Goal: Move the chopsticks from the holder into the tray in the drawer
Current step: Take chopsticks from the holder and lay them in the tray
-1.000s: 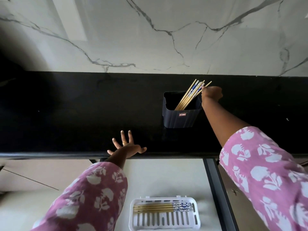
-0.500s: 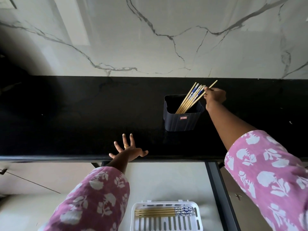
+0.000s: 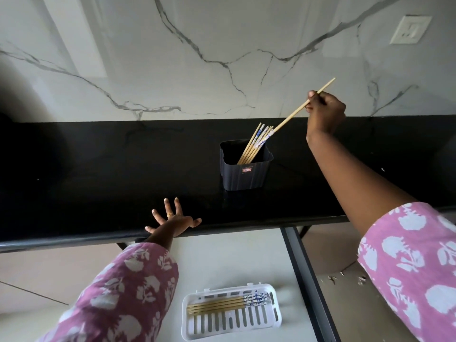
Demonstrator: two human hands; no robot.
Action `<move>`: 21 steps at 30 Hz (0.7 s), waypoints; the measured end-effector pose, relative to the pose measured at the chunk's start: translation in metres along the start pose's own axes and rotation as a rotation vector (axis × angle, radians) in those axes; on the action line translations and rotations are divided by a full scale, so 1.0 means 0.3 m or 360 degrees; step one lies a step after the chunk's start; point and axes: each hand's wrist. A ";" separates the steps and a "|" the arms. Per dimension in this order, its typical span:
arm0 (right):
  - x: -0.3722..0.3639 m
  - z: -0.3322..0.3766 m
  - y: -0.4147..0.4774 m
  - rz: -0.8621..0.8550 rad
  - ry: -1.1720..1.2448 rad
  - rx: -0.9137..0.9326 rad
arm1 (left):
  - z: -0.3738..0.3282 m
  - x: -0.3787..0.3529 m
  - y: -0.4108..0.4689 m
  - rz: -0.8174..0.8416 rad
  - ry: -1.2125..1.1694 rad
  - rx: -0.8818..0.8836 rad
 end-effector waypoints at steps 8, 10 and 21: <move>0.080 -0.107 -0.232 0.0430 0.0041 -0.0013 | 0.042 -0.024 -0.043 -0.0096 0.0021 -0.0082; 0.076 -0.165 -0.321 0.0628 -0.0089 -0.0011 | 0.043 -0.016 -0.050 -0.0105 0.0027 -0.0083; 0.124 -0.531 -0.958 0.2376 -0.1225 0.0690 | 0.030 -0.005 -0.033 -0.0058 0.0006 -0.0104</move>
Point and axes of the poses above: each hand's wrist, its own y-axis towards the middle knuckle, its own x-axis out of the back of the hand, z = x × y, and after that the axes turned 5 degrees about -x, right-handed
